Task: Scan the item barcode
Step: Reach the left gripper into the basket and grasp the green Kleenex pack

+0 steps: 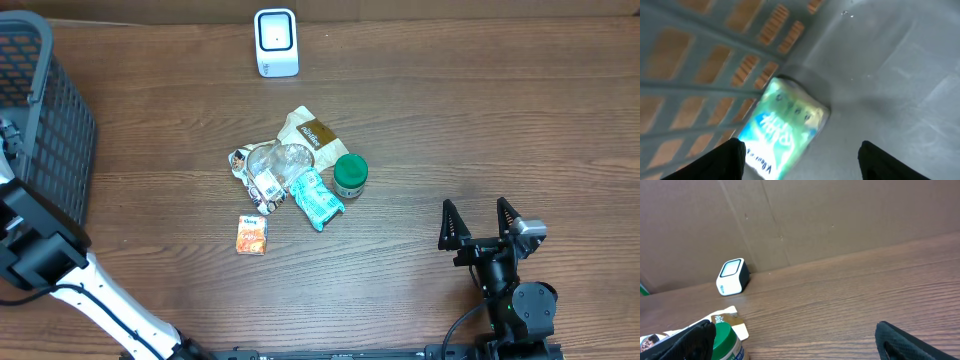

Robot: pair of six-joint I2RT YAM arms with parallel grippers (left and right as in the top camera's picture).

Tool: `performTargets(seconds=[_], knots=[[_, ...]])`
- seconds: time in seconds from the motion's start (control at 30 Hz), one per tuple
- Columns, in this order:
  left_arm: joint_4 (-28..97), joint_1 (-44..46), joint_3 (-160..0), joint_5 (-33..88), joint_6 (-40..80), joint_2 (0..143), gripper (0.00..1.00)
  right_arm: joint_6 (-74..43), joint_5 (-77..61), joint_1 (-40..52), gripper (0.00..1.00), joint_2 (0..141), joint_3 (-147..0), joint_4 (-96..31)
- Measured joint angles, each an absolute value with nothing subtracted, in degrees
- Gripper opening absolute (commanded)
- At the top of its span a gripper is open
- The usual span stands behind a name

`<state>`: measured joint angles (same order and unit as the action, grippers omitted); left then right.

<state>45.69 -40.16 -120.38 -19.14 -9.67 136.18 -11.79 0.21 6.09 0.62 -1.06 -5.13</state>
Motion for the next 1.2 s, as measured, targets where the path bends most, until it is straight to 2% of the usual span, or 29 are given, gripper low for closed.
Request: performTargets(seconds=[0.3,0.4,0.47,0.5,0.63,0.93,1.2], knots=[[44.07,-40.23,-120.38,-20.29,-11.18,139.35,0.7,-11.79,0.19,6.09,1.0,0.62,-1.06,-5.17],[43.68,-40.23,-120.49,-20.64,-11.2,139.9,0.62,-11.79,0.21,6.09,1.0,0.62,-1.06,-5.19],[43.75,-40.29,-120.49,-20.69,-11.27,140.05,0.46,-11.79,0.19,6.09,1.0,0.62,-1.06,-5.15],[43.66,-40.29,-120.49,-20.69,-11.16,140.07,0.33,-11.75,0.21,6.09,1.0,0.62,-1.06,-5.13],[43.99,-40.56,-120.49,-21.41,-12.16,140.35,0.04,-11.79,0.21,6.09,1.0,0.62,-1.06,-5.15],[49.08,-40.6,-121.51,-22.5,-9.98,140.38,0.04,-11.79,0.21,6.09,1.0,0.62,-1.06,-5.17],[57.78,-40.6,-120.99,-20.27,-1.67,136.97,0.04,-11.79,0.19,6.09,1.0,0.62,-1.06,-5.15]])
